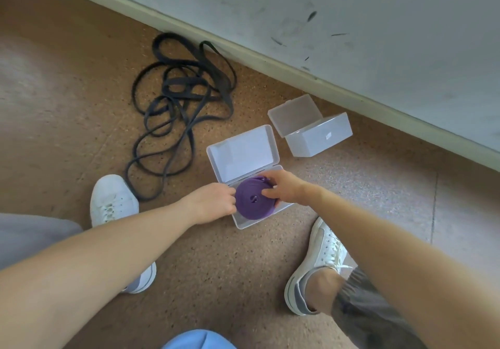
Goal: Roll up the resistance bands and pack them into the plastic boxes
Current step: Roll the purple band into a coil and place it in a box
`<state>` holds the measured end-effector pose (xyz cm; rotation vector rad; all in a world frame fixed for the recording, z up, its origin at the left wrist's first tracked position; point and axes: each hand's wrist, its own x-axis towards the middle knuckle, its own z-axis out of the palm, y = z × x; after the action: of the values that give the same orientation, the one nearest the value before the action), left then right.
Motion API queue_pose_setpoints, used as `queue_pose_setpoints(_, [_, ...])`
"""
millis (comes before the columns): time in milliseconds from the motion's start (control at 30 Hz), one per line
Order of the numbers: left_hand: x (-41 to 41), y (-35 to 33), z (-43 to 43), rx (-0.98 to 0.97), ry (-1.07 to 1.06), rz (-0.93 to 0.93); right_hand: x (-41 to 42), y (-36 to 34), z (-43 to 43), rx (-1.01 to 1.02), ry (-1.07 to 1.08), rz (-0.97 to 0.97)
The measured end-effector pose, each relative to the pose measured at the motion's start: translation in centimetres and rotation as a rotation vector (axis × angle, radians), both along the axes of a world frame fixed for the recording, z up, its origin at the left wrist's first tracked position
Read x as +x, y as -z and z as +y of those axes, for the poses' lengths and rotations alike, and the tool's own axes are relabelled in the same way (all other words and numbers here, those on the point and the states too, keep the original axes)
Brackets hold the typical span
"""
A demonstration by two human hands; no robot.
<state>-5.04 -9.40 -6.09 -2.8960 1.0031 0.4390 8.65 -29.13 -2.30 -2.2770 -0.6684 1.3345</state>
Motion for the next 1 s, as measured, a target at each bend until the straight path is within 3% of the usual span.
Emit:
queue_pose_setpoints(133, [0.0, 0.2, 0.8, -0.116, -0.098, 0.018, -0.7, 1.2, 0.6, 0.009, 0.012, -0.047])
queue_pose_setpoints(267, [-0.1, -0.4, 1.6, -0.024, -0.128, 0.064, -0.5, 2.2, 0.1, -0.031, 0.06, -0.059])
queue_pose_setpoints(433, [-0.6, -1.4, 1.0, -0.214, -0.299, 0.112, -0.3, 2.5, 0.1, -0.069, 0.065, -0.108])
queue_pose_setpoints(567, [-0.4, -2.1, -0.2, -0.079, -0.261, 0.191, -0.3, 2.6, 0.2, -0.101, 0.029, -0.15])
queue_pose_setpoints(733, [0.9, -2.9, -1.7, 0.022, -0.292, 0.258, -0.2, 3.0, 1.0, -0.257, -0.164, -0.311])
queue_pose_setpoints(1000, [1.3, -3.2, -3.1, 0.15, -0.26, 0.225, -0.2, 3.8, 1.7, -0.35, -0.123, -0.331])
